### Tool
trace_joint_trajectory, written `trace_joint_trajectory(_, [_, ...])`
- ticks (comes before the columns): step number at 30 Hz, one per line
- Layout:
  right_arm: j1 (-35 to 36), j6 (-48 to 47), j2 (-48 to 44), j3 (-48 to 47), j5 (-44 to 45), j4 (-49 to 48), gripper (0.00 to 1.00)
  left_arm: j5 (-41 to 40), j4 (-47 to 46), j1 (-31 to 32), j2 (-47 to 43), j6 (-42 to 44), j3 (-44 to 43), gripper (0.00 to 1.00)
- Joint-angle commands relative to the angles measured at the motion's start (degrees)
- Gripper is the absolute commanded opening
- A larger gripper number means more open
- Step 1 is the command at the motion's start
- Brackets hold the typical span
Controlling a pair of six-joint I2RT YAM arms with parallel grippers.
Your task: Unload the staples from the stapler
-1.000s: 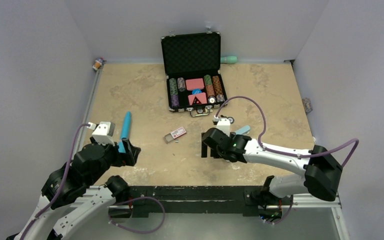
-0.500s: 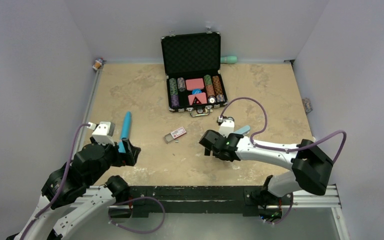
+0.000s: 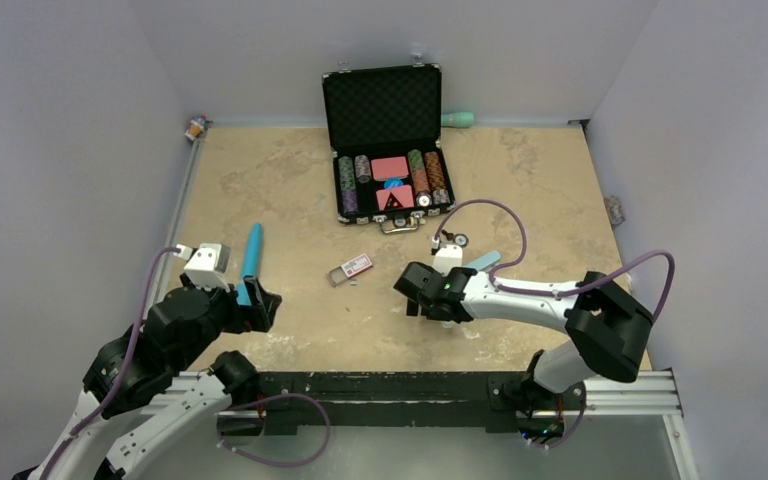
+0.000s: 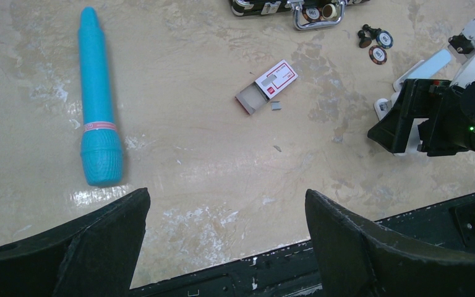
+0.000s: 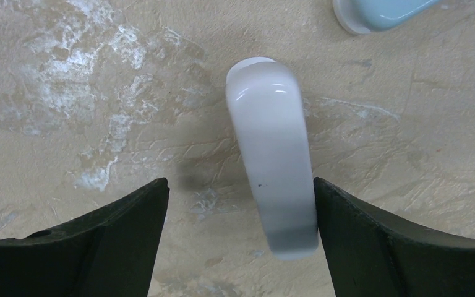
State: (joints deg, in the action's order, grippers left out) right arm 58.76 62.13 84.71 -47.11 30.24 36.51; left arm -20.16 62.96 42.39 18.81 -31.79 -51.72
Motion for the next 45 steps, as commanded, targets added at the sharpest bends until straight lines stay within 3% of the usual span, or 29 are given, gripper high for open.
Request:
trace_joint_trajectory(1, [0.3, -1.0, 0.3, 0.3, -1.1, -2.6, 0.85, -0.1, -2.3, -0.3, 0.6, 1.6, 0.2, 0.98])
trace_joint_trajectory(6, [0.3, -1.9, -0.1, 0.6, -1.3, -2.7, 0.75, -0.1, -2.3, -0.4, 0.6, 1.6, 0.2, 0.98])
trace_joint_trajectory(11, [0.4, -1.7, 0.0, 1.4, -2.4, -2.1, 0.73, -0.1, -2.3, -0.5, 0.5, 1.6, 0.2, 0.98])
trace_joint_trajectory(16, [0.8, -0.6, -0.1, 2.0, -3.5, -0.9, 0.56, 0.0, -2.3, -0.5, 0.3, 1.6, 0.2, 0.99])
trace_joint_trajectory(29, [1.5, 5.1, -0.6, 2.5, -2.8, 2.1, 0.53, -0.1, -2.3, -0.5, 0.0, 1.7, 0.2, 0.99])
trace_joint_trajectory(35, [1.5, 9.0, -6.0, 3.2, -1.7, 6.1, 0.56, -0.1, -2.3, -0.4, 0.1, 1.6, 0.2, 0.99])
trace_joint_trajectory(41, [1.4, 10.1, -11.1, 5.3, -3.3, 4.2, 0.58, 0.0, -2.3, -0.4, 0.1, 1.8, 0.2, 0.99])
trace_joint_trajectory(45, [1.4, 9.5, -9.0, 4.3, -3.9, 1.9, 0.57, 0.0, -2.3, -0.4, 0.0, 1.7, 0.2, 0.99])
